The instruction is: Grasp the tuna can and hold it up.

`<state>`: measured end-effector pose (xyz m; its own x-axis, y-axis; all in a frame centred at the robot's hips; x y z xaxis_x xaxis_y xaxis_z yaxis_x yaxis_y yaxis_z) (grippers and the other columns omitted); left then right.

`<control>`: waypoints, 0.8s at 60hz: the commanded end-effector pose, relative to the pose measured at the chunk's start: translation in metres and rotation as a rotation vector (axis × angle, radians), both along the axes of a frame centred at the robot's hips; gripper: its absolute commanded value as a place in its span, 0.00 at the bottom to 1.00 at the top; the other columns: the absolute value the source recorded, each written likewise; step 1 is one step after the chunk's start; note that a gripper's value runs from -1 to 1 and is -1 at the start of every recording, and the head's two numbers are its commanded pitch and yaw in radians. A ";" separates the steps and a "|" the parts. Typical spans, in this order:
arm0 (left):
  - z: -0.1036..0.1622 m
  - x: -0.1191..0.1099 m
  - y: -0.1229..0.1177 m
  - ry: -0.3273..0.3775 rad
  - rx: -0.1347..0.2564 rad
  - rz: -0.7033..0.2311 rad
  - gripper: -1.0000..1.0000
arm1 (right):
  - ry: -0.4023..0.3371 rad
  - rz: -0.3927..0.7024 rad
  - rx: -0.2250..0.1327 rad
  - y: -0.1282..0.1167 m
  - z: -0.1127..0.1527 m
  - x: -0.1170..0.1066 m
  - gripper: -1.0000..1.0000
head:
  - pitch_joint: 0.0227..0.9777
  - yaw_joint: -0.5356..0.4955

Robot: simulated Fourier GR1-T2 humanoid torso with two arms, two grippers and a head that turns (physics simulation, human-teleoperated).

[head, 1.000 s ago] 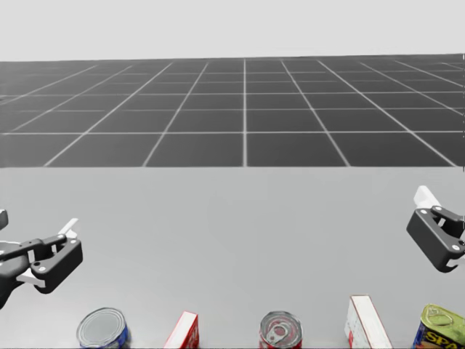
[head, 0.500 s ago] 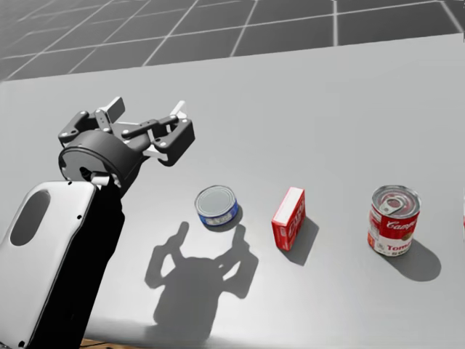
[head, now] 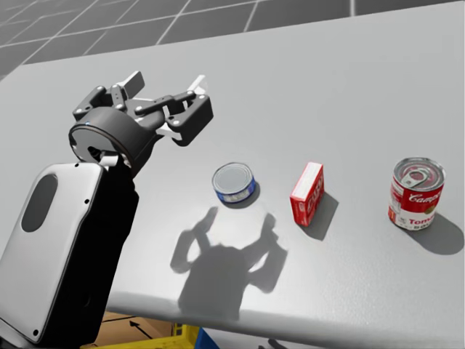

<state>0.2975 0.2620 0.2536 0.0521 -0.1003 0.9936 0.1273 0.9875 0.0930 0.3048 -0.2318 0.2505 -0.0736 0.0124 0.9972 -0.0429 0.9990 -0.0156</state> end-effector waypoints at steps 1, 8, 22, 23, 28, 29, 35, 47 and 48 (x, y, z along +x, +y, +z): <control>0.010 -0.018 -0.006 0.013 -0.013 -0.099 0.00 | -0.001 -0.006 -0.007 0.000 -0.001 0.000 0.00 | 0.85 0.85; 0.011 -0.035 -0.003 0.024 0.000 -0.154 0.00 | 0.000 -0.006 -0.008 -0.001 -0.001 0.001 0.00 | 0.85 0.85; -0.008 -0.063 0.002 0.130 0.039 -0.195 0.00 | -0.003 -0.009 -0.011 -0.001 -0.001 0.002 0.00 | 0.85 0.85; -0.012 -0.064 0.003 0.139 0.037 -0.195 0.00 | -0.003 -0.010 -0.011 -0.001 -0.001 0.002 0.00 | 0.85 0.85; -0.025 -0.066 0.004 0.170 0.051 -0.198 0.00 | -0.004 -0.012 -0.013 -0.002 -0.001 0.002 0.00 | 0.86 0.85; -0.027 -0.066 0.004 0.176 0.049 -0.199 0.00 | -0.004 -0.013 -0.013 -0.002 -0.001 0.002 0.00 | 0.86 0.85; -0.047 -0.065 0.004 0.230 0.057 -0.213 0.00 | -0.004 -0.017 -0.013 -0.002 -0.001 0.002 0.00 | 0.86 0.85; -0.078 -0.056 0.001 0.303 0.069 -0.215 0.00 | -0.005 -0.018 -0.015 -0.003 -0.001 0.002 0.00 | 0.86 0.84; -0.079 -0.055 0.000 0.306 0.069 -0.215 0.00 | -0.005 -0.018 -0.014 -0.003 -0.001 0.002 0.00 | 0.86 0.85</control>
<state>0.2391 0.2651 0.1990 0.2714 -0.1943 0.9426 0.3528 0.9313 0.0904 0.3067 -0.2339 0.2495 -0.0774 0.0271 0.9966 -0.0265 0.9992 -0.0293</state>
